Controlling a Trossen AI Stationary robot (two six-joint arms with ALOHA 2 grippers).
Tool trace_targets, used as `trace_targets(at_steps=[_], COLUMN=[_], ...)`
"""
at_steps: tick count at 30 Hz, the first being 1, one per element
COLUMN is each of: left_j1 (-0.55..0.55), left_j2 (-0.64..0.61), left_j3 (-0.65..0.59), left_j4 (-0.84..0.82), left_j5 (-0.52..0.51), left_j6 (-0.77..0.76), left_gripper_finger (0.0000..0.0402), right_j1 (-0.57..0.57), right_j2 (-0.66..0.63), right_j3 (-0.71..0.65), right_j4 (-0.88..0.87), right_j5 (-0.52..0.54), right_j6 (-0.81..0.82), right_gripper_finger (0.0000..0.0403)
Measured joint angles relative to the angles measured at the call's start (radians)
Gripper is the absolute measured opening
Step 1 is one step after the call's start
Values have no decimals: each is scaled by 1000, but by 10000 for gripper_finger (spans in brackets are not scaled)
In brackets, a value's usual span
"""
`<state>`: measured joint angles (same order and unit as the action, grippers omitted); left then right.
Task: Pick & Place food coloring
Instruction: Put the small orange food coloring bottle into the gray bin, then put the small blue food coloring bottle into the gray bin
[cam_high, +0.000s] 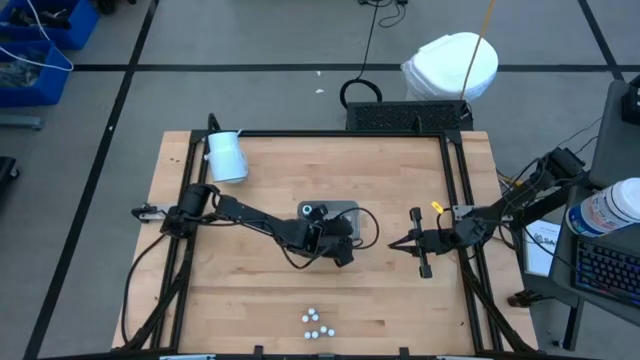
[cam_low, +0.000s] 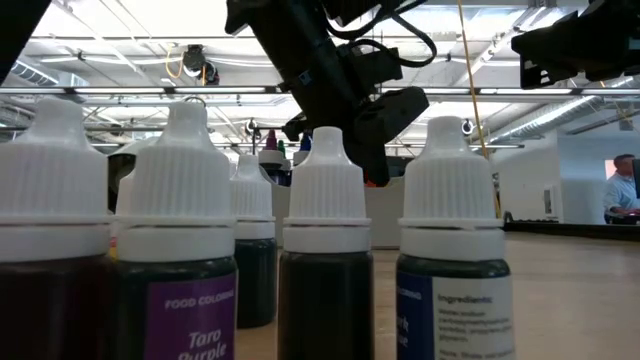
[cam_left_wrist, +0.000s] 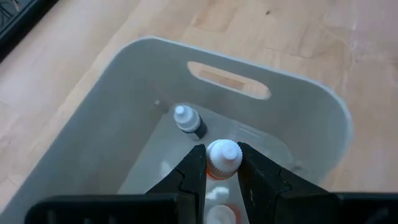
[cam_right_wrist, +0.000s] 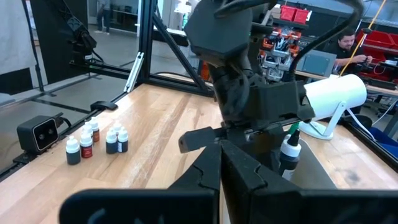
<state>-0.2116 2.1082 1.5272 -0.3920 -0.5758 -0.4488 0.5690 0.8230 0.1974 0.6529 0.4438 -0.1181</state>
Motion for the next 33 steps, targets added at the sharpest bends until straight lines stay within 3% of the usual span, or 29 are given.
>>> trace_targets(at_steps=[13, 27, 33], left_j1=[6, 6, -2], left_j2=[-2, -2, -47], left_j3=[0, 0, 22], left_j4=[1, 6, 16], left_j5=[74, 112, 199], left_j6=[22, 39, 163], left_gripper_finger=[80, 139, 131], right_j1=[0, 0, 0], right_j2=[0, 0, 0], right_j3=[1, 1, 1], right_j4=[1, 1, 1], right_j5=[0, 0, 0], right_j6=[-2, -2, -2], right_gripper_finger=[0, 0, 0])
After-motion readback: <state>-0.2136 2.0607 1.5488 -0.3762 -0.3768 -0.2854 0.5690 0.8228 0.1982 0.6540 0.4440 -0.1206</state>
